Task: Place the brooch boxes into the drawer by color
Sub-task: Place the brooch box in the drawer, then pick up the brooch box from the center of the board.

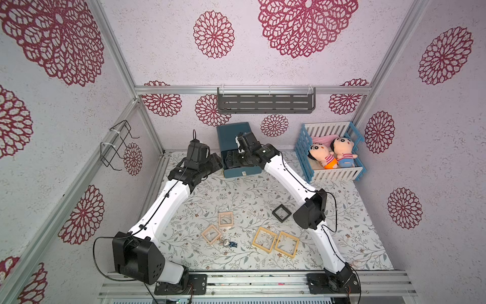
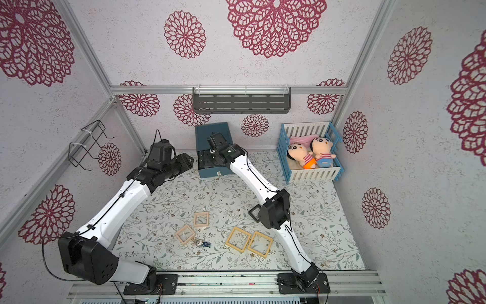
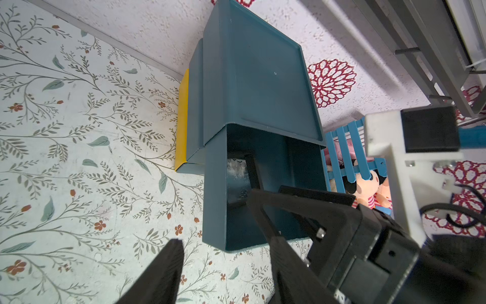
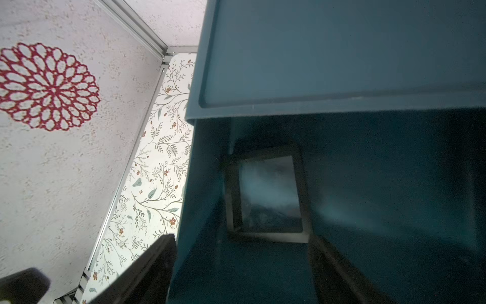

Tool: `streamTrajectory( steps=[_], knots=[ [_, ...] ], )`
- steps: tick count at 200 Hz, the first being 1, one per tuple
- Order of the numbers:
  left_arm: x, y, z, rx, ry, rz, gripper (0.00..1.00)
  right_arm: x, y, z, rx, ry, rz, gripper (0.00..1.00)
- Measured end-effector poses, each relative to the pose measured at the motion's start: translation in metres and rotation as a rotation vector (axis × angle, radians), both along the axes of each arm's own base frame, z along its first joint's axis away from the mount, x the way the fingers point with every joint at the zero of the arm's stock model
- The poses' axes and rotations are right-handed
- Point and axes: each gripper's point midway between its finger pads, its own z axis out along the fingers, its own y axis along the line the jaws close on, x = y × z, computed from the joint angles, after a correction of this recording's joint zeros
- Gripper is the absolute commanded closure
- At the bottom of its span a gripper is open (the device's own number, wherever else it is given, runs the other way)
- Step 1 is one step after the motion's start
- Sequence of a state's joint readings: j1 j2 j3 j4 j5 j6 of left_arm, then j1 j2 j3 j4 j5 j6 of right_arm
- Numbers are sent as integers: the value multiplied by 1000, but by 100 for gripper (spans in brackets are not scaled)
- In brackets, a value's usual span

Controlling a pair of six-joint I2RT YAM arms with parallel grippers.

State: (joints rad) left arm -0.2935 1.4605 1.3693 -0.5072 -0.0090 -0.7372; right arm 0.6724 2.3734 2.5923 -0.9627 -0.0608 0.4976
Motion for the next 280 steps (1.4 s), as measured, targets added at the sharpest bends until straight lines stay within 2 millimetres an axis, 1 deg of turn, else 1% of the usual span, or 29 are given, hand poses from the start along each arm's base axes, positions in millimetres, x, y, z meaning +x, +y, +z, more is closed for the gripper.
streamTrajectory(
  steps=[33,74,88,107,122,133,137,151,161,171,186,194,204,210,219,229,242,257,280],
  knots=[
    [-1,0,1,-1,-3,0,41,0,0,0,0,0,0,15],
    [-1,0,2,-12,0,2,41,1,-3,2,-7,-10,-13,19],
    [-3,-2,3,-24,2,-4,41,1,-7,10,-13,-26,-29,20],
    [-6,-8,4,-43,4,-23,41,0,-17,31,-15,-65,-59,21],
    [-13,-15,5,-53,5,-50,41,-4,-30,54,-20,-103,-96,21],
    [-20,-23,6,-57,3,-80,41,-8,-43,73,-22,-130,-135,18],
    [-23,-26,6,-59,3,-92,41,-11,-50,82,-19,-140,-159,17],
    [-35,-36,5,-57,3,-132,41,-23,-73,102,-22,-147,-236,14],
    [-44,-41,2,-54,6,-159,41,-34,-90,110,-33,-137,-287,14],
    [-54,-47,-3,-48,12,-191,41,-46,-108,112,-39,-112,-348,13],
    [-65,-54,-9,-37,18,-233,42,-65,-131,101,-61,-57,-430,10],
    [-71,-59,-14,-26,24,-255,42,-75,-141,89,-74,-23,-469,9],
    [-78,-65,-19,-11,28,-290,42,-90,-155,65,-97,31,-528,6],
    [-82,-69,-22,-4,31,-308,42,-100,-162,49,-111,69,-556,1],
    [-88,-75,-26,10,33,-338,42,-113,-172,25,-126,119,-600,1],
    [-96,-81,-29,23,33,-370,42,-131,-184,-8,-153,183,-644,1],
    [-105,-87,-33,36,33,-406,42,-153,-200,-42,-181,254,-701,1],
    [-115,-93,-37,49,32,-440,42,-171,-212,-72,-200,311,-747,1],
    [-127,-99,-42,63,32,-473,42,-186,-220,-102,-199,372,-792,1]
  ],
)
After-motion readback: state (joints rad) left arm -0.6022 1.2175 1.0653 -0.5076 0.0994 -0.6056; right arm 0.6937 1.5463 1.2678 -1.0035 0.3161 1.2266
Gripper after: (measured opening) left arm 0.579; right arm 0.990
